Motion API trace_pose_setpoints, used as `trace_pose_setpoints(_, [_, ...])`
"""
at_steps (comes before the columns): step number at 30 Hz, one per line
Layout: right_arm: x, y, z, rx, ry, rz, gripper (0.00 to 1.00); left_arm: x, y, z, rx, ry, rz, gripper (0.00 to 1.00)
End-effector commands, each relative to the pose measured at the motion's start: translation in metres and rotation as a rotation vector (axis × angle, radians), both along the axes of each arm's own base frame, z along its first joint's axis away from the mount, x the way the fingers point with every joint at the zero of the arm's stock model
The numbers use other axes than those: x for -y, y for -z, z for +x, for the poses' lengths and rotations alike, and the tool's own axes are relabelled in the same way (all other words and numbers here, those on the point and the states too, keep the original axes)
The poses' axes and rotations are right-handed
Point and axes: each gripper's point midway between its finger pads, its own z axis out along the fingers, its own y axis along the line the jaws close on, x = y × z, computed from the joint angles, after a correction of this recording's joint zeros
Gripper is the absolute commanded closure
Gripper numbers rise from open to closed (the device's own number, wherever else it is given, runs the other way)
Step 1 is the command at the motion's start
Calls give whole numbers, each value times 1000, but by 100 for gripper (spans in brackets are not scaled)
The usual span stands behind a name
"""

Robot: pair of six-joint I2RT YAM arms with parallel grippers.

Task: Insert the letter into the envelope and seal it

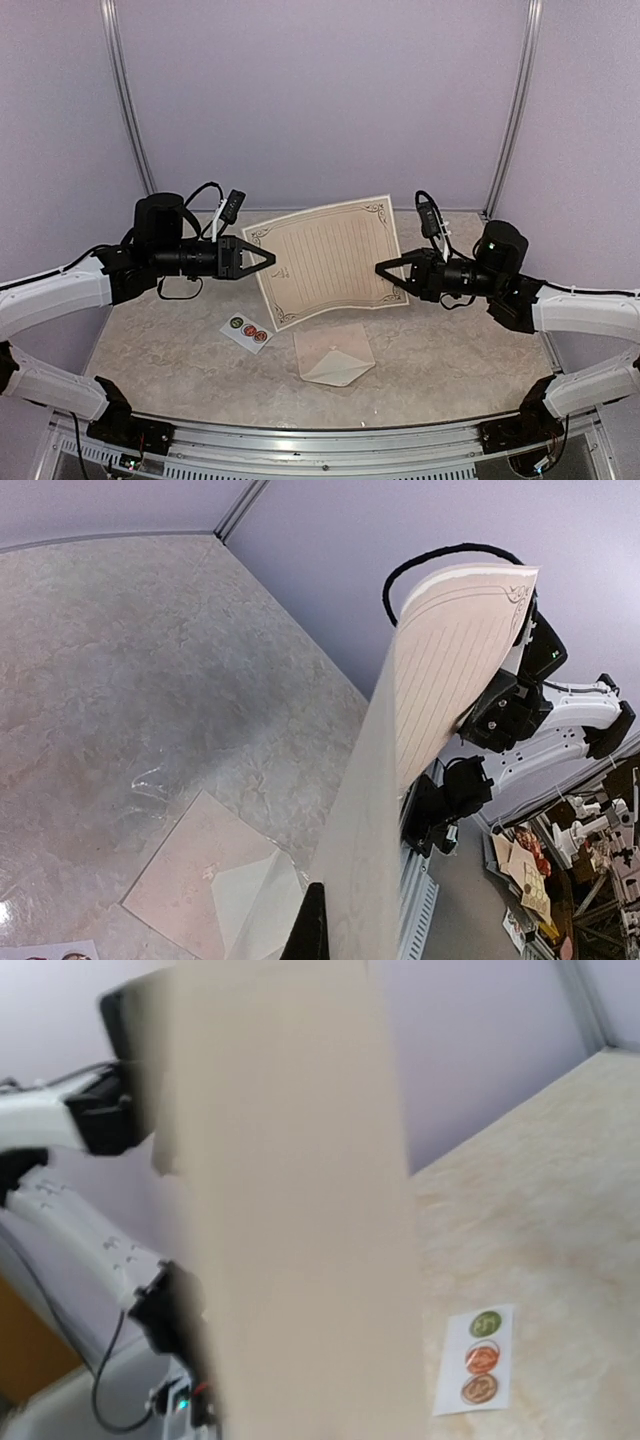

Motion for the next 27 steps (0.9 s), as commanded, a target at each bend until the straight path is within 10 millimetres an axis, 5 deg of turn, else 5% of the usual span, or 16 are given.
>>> trace_pose_setpoints(1, [-7, -7, 14, 92, 148, -86, 96, 9, -7, 4, 13, -49, -14, 100])
trace_pose_setpoints(7, [-30, 10, 21, 89, 177, -196, 100, 24, 4, 6, -36, -71, -30, 100])
trace_pose_setpoints(22, [-84, 130, 19, -178, 92, -552, 100, 35, 124, 10, -343, -141, 29, 100])
trace_pose_setpoints(27, [-95, 155, 20, -247, 86, -614, 100, 36, 151, 9, -395, -146, 62, 100])
